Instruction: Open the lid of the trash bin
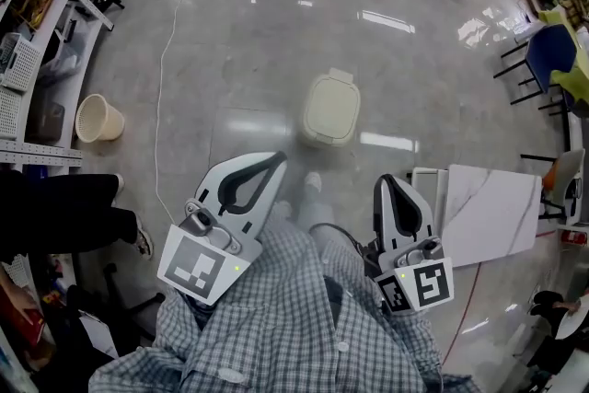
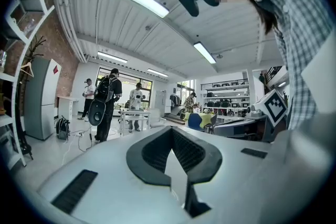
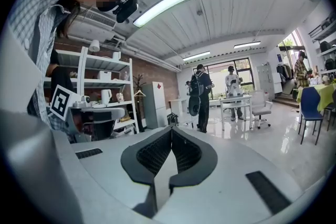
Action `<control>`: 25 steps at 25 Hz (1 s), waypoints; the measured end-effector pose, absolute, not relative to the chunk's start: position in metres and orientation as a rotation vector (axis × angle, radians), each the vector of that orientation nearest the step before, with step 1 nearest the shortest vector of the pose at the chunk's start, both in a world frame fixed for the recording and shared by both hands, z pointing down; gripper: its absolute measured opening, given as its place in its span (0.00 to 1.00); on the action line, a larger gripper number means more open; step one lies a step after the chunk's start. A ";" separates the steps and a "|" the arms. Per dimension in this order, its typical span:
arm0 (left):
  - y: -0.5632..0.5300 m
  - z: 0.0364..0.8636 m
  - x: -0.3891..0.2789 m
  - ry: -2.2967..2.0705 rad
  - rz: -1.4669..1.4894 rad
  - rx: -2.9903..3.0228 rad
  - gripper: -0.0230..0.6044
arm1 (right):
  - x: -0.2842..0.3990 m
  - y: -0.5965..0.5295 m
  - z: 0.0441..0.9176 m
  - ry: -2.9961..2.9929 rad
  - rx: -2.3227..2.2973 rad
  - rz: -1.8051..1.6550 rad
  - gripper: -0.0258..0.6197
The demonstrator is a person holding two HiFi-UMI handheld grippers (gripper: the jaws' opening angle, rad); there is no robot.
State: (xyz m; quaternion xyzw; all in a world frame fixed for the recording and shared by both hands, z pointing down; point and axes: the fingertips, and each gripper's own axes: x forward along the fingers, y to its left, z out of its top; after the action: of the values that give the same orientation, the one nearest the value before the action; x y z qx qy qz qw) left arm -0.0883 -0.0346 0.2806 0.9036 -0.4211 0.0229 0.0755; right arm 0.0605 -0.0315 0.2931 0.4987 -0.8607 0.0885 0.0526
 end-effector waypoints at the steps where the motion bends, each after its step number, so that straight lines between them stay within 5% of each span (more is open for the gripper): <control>1: -0.036 0.281 -0.088 -1.269 0.065 2.703 0.04 | 0.061 -0.033 0.294 -2.619 1.513 0.270 0.07; 25: -0.116 0.285 0.005 -1.227 0.278 2.738 0.04 | 0.124 -0.108 0.304 -2.662 1.404 0.259 0.07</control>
State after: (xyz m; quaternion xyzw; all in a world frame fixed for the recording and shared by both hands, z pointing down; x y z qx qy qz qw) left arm 0.0052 -0.1165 0.2854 0.9068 -0.4063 0.0921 0.0642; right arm 0.1243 -0.1079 0.3039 0.4641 -0.8796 0.0857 0.0603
